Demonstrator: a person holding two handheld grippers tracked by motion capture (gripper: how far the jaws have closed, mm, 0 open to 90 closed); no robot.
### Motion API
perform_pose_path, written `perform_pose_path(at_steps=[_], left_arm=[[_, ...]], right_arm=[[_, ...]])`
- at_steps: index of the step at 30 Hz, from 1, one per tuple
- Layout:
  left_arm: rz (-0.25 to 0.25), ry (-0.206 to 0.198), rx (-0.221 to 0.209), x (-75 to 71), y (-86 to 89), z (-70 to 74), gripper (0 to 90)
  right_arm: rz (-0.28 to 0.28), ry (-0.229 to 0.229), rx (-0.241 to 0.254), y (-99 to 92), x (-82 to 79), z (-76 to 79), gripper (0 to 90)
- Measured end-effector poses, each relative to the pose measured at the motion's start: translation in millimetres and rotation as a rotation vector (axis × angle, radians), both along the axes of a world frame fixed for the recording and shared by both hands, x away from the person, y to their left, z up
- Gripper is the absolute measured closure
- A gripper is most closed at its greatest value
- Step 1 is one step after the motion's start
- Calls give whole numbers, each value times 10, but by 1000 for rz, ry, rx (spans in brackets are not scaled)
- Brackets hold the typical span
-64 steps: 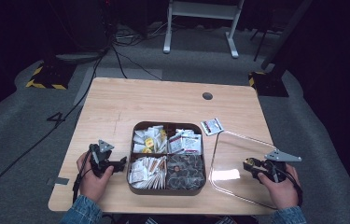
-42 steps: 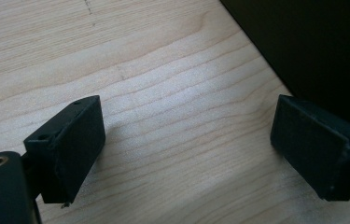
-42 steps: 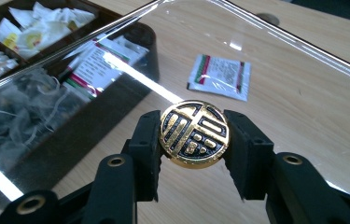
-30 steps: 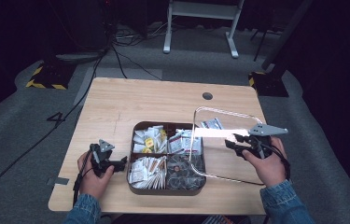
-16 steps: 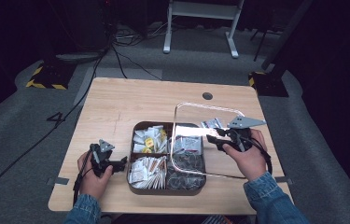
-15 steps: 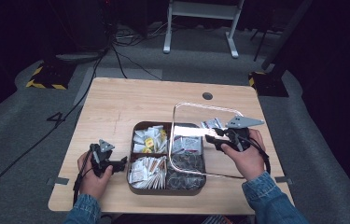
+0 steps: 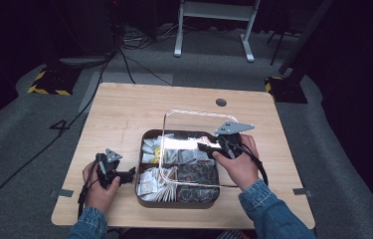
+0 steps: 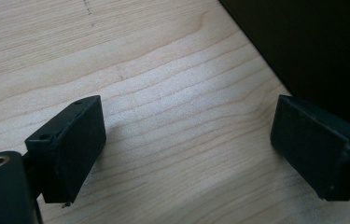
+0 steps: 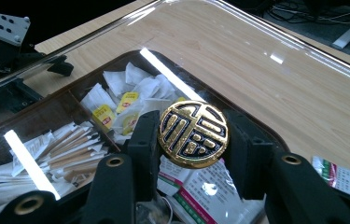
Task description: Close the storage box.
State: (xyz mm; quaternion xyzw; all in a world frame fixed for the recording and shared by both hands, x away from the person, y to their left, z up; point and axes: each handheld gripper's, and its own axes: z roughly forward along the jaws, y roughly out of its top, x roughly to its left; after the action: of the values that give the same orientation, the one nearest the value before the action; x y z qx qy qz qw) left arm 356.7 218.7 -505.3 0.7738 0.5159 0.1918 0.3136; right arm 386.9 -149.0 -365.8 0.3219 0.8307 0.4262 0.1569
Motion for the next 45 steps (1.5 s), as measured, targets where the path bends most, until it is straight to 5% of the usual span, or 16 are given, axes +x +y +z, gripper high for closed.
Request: perform_pose_path(at_steps=[25,45], left_arm=[[0,0,0,0,0,0,108],[0,0,1,0,0,0,108]], right_arm=[[33,39,-40,535,-11,-363,588],[35,93,-76,681,-57,-619,588]])
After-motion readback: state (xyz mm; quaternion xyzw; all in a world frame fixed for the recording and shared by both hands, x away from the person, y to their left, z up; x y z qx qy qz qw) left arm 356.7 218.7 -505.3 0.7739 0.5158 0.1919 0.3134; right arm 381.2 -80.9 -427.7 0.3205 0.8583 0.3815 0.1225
